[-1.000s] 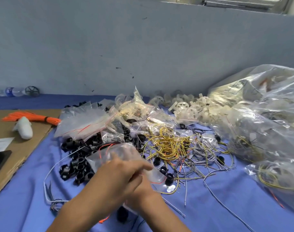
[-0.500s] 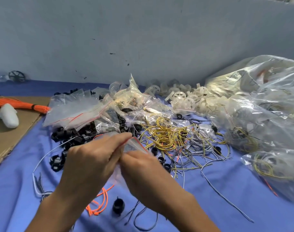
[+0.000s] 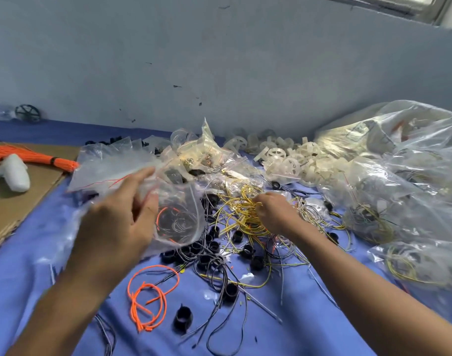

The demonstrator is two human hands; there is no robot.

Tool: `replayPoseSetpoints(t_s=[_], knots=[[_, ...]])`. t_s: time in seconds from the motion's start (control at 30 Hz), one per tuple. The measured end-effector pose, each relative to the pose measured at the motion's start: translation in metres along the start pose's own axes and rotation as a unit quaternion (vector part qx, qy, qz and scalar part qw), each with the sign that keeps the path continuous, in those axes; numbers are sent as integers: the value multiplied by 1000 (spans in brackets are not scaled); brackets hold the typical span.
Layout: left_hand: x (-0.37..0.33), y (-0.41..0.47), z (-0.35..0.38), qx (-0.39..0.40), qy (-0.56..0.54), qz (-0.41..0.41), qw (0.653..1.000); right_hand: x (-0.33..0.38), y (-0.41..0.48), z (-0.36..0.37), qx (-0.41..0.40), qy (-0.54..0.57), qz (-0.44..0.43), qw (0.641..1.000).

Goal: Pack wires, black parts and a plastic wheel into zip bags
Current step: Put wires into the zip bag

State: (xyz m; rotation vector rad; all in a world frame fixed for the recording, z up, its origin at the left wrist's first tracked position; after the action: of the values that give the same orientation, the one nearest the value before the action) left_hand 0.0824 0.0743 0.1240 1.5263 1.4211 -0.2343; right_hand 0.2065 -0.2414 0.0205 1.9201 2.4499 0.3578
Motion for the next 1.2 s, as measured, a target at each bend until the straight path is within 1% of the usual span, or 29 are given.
replayPoseSetpoints(t_s=[0.07, 0.13, 0.2, 0.27, 0.33, 0.4, 0.53, 0.6, 0.67, 0.73, 0.77, 0.9, 1.03, 1.1, 1.2], knots=[[12, -1, 20, 45, -4, -29, 999, -8, 12, 17, 33, -30, 15, 999], [13, -4, 30, 67, -11, -25, 997, -16, 18, 27, 56, -53, 39, 996], [10, -6, 36, 75, -20, -14, 997, -19, 21, 25, 48, -49, 56, 996], [9, -8, 42, 83, -17, -8, 996, -18, 21, 14, 7, -3, 60, 998], [8, -11, 48, 95, -6, -5, 995, -20, 16, -1, -52, 113, 61, 990], [5, -16, 55, 112, -3, -3, 994, -23, 3, -21, -114, 233, 73, 963], [0, -26, 63, 137, -8, 7, 991, -24, -34, -65, -220, 380, 76, 895], [2, -27, 66, 139, -11, 4, 990, -17, -57, -83, -253, 447, 61, 856], [3, -29, 69, 133, -10, 1, 991, -5, -81, -94, -266, 497, 49, 825], [0, -32, 70, 126, -4, 2, 992, 6, -104, -97, -258, 535, 44, 803], [-1, -34, 71, 122, -1, 4, 993, 12, -115, -96, -245, 547, 45, 799], [-3, -37, 71, 117, -7, 6, 993, 39, -146, -78, -173, 574, 52, 798], [-7, -39, 71, 115, -13, 10, 993, 75, -149, -47, -103, 590, 54, 799], [-12, -44, 75, 127, -14, 18, 992, 94, -136, -30, -66, 594, 56, 800], [-26, -58, 89, 186, -6, 50, 981, 131, -109, -6, 13, 590, 37, 807]])
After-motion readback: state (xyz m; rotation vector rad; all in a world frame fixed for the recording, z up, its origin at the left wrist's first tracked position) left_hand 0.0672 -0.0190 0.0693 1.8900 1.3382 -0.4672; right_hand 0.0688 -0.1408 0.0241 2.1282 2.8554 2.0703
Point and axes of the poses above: each hand's wrist, its own y-axis towards the middle knuckle, its own z-axis out of the palm, x = y × z, the point moved 10 cm from there along y, towards the middle knuckle, and after that the axes turned 13 degrees about -z, right-handed, at the moved point
